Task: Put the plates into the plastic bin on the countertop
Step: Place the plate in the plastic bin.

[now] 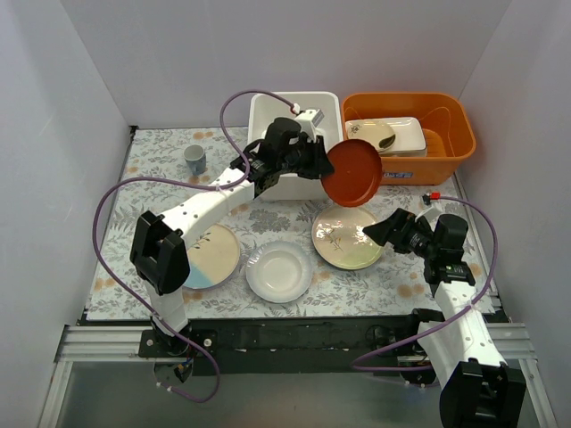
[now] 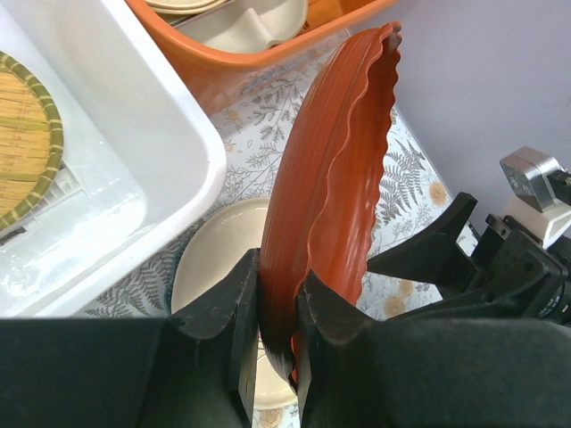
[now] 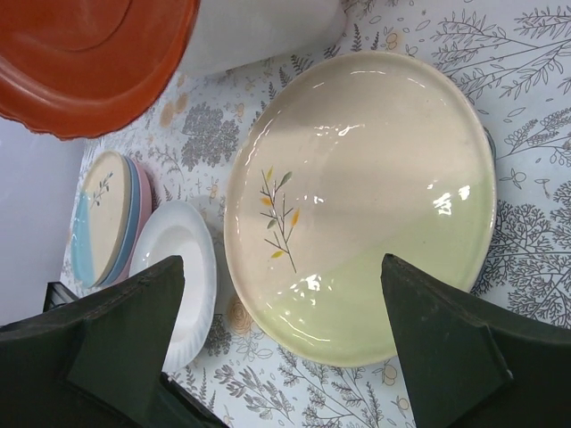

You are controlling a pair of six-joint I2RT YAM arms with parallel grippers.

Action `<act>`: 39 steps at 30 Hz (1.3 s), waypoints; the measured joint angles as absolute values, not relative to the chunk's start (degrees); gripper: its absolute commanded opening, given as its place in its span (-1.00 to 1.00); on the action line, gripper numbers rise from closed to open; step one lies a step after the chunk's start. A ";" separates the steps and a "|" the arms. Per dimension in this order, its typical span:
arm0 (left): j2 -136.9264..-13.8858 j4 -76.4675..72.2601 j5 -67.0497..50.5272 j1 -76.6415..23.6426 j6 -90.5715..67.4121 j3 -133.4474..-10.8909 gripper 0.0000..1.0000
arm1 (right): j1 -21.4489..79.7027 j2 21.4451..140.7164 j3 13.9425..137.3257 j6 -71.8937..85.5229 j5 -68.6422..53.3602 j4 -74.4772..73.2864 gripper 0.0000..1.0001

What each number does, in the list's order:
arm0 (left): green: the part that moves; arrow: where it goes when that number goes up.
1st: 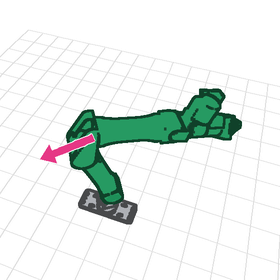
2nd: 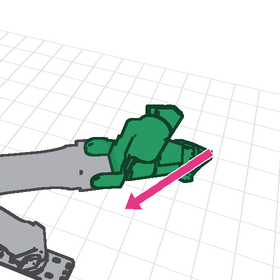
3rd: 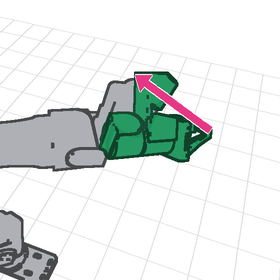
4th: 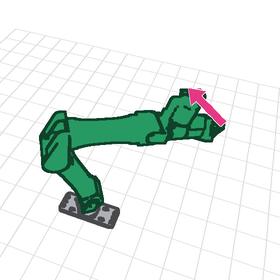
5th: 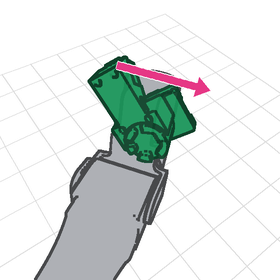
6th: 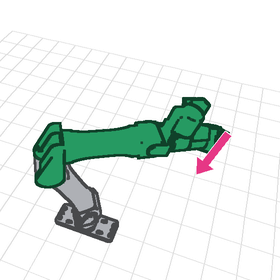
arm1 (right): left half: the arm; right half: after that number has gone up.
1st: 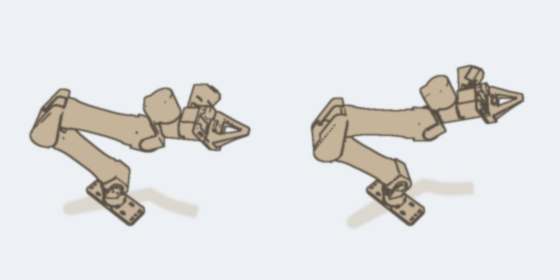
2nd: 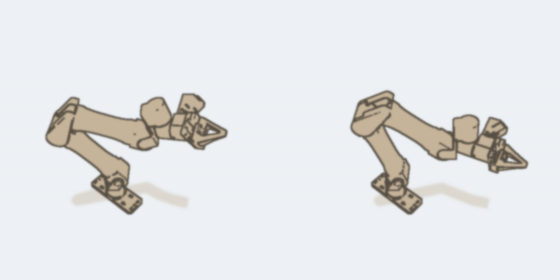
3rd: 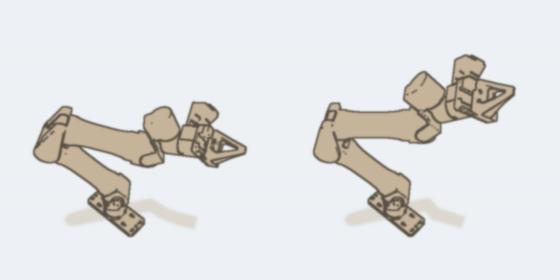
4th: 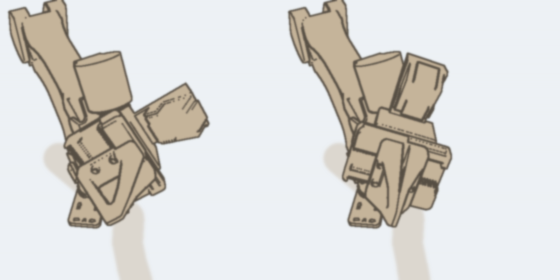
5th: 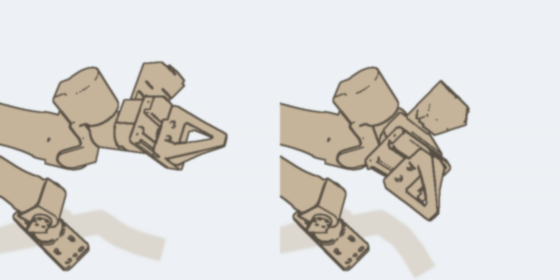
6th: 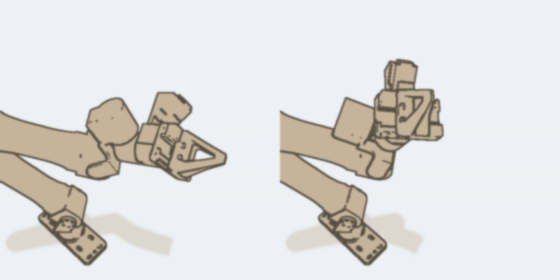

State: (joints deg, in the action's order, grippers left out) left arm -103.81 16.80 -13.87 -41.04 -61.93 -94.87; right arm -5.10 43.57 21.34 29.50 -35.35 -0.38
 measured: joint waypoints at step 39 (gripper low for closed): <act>-109.03 15.92 -14.92 -26.11 -71.61 -101.23 -1.00 | -5.10 43.53 19.68 27.42 -34.85 -0.49 0.96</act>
State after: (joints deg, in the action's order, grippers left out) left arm -109.03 15.92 -14.92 -26.11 -71.61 -101.23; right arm -5.10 43.53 19.68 27.42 -34.85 -0.49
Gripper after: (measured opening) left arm 0.160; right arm 0.982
